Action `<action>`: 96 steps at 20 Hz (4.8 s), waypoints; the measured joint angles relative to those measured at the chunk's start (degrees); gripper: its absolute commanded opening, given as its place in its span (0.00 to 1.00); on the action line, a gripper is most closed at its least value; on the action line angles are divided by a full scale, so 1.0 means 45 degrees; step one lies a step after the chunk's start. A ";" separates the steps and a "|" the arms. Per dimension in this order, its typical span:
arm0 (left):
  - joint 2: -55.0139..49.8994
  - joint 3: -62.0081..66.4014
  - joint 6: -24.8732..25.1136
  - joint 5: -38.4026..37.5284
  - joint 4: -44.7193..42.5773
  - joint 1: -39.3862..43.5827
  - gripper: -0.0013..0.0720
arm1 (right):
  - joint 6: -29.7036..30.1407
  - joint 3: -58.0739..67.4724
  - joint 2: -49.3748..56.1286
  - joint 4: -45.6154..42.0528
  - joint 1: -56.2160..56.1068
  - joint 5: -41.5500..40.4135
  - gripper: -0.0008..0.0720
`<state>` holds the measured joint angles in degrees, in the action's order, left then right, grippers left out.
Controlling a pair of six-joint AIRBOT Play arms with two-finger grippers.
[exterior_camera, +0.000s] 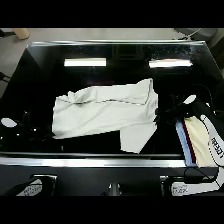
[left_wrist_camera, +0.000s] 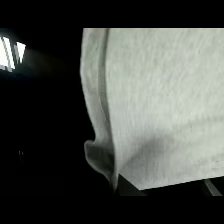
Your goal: Fold the shirts.
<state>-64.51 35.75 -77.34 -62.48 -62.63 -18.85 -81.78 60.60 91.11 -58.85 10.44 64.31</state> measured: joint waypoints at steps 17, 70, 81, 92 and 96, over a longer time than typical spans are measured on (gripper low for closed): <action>0.5421 1.7908 -0.1010 0.0384 -0.0442 0.0000 0.05 | -0.0306 1.0282 -1.1701 -0.3730 0.0039 -0.0427 0.05; -0.3070 0.5693 -0.0937 -0.4886 -0.2939 0.0262 0.66 | -0.2671 0.0631 -0.3599 -0.4289 -0.2103 0.5518 0.69; 0.0039 -0.0981 0.0437 -0.1817 -0.1579 -0.0797 0.63 | -0.2438 -0.3356 -0.5931 -0.4002 -0.2103 0.4240 0.69; 0.0413 -0.1307 0.0539 -0.0010 -0.1622 -0.0801 0.05 | -0.2103 -0.5425 -0.6674 -0.2749 -0.2103 0.3551 0.69; 0.0777 -0.1326 0.0636 0.0049 -0.1870 -0.0811 0.05 | -0.1744 -0.7339 -0.7072 -0.1243 -0.2108 0.2142 0.69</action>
<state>-61.01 29.78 -74.48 -62.26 -71.05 -22.50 -89.62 27.57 59.29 -64.45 0.95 73.95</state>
